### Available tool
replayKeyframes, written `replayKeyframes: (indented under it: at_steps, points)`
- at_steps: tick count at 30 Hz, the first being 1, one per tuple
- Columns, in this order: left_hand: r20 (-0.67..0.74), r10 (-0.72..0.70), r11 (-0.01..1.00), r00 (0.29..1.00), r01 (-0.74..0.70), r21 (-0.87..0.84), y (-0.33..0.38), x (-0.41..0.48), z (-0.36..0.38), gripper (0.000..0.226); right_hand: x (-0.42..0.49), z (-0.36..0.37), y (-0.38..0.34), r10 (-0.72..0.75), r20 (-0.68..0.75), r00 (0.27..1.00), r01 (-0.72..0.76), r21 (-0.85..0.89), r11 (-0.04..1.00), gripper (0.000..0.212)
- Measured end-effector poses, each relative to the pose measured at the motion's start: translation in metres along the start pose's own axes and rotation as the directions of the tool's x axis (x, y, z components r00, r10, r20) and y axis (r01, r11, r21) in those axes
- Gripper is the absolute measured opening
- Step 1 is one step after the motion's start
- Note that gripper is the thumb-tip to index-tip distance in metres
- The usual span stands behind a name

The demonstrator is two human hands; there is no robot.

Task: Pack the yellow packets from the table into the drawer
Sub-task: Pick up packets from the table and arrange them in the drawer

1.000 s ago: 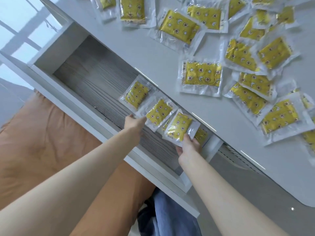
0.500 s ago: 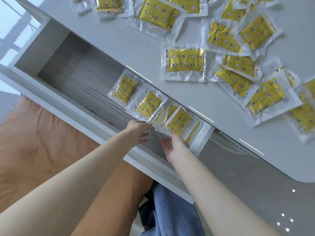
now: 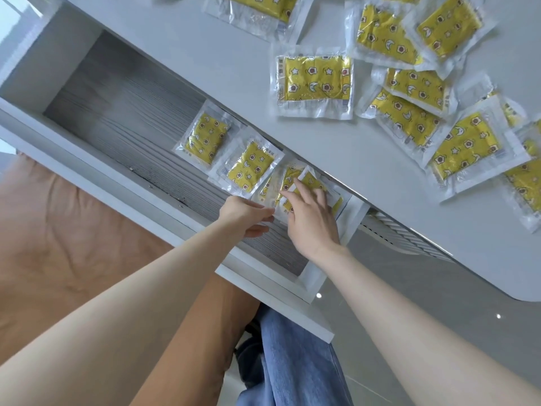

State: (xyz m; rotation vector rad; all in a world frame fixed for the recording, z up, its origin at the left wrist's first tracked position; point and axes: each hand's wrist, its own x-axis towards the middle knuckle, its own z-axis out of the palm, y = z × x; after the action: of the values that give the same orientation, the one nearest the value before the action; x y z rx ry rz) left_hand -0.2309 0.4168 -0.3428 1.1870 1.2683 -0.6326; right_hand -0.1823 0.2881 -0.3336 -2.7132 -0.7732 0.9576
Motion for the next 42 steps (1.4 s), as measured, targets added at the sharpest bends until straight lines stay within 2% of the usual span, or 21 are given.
replayKeyframes:
  at_steps: [5, 12, 18, 21, 24, 27, 28, 30, 32, 34, 37, 42]
  points:
    - [-0.053, 0.001, 0.996, 0.999, -0.006, -0.091, 0.000, -0.001, -0.006, 0.012, -0.009, -0.001, 0.007, 0.017, 0.001, 1.000, -0.017, -0.065, 0.998, 0.048]
    - [-0.035, -0.048, 0.987, 0.998, 0.042, -0.158, 0.009, -0.001, -0.014, 0.015, -0.011, 0.001, 0.020, 0.051, 0.038, 0.998, -0.047, -0.099, 0.994, 0.052]
    - [-0.016, -0.113, 0.964, 0.993, 0.106, -0.246, 0.010, 0.001, -0.015, 0.016, -0.014, 0.003, 0.022, 0.092, 0.018, 0.996, -0.090, -0.102, 0.991, 0.043]
    - [-0.078, -0.081, 0.986, 0.994, 0.068, -0.152, 0.008, 0.002, -0.017, 0.012, -0.015, 0.001, 0.016, 0.031, -0.049, 0.998, -0.035, -0.071, 0.997, 0.044]
    - [-0.177, 0.069, 0.991, 0.982, -0.048, 0.124, 0.005, 0.003, -0.025, 0.010, -0.012, 0.004, 0.008, -0.106, -0.036, 0.994, 0.102, -0.097, 0.990, 0.059]
    - [-0.243, 0.365, 0.868, 0.899, -0.234, 0.437, 0.001, 0.003, -0.032, 0.018, -0.005, 0.013, 0.004, -0.117, 0.064, 0.991, 0.126, -0.161, 0.979, 0.071]
    - [-0.233, 0.482, 0.777, 0.844, -0.289, 0.559, 0.000, 0.004, -0.033, 0.023, -0.002, 0.016, 0.003, -0.114, 0.076, 0.991, 0.127, -0.189, 0.974, 0.075]
    - [-0.099, 0.671, 0.507, 0.735, -0.358, 0.784, -0.002, 0.009, -0.036, 0.046, 0.004, 0.021, 0.003, -0.115, 0.066, 0.991, 0.127, -0.225, 0.966, 0.080]
    - [0.082, 0.717, 0.263, 0.693, -0.378, 0.888, -0.003, 0.016, -0.039, 0.068, 0.008, 0.024, 0.002, -0.121, 0.041, 0.992, 0.127, -0.240, 0.962, 0.083]
    - [0.197, 0.671, 0.116, 0.715, -0.363, 0.925, -0.002, 0.025, -0.042, 0.080, 0.010, 0.027, 0.003, -0.130, 0.023, 0.991, 0.132, -0.250, 0.959, 0.088]
    - [0.246, 0.633, 0.033, 0.734, -0.343, 0.939, -0.001, 0.035, -0.046, 0.086, 0.013, 0.028, 0.005, -0.146, 0.008, 0.989, 0.143, -0.257, 0.956, 0.093]
    - [0.250, 0.626, 0.017, 0.739, -0.333, 0.943, 0.000, 0.041, -0.049, 0.090, 0.016, 0.031, 0.002, -0.142, 0.000, 0.990, 0.138, -0.243, 0.960, 0.093]
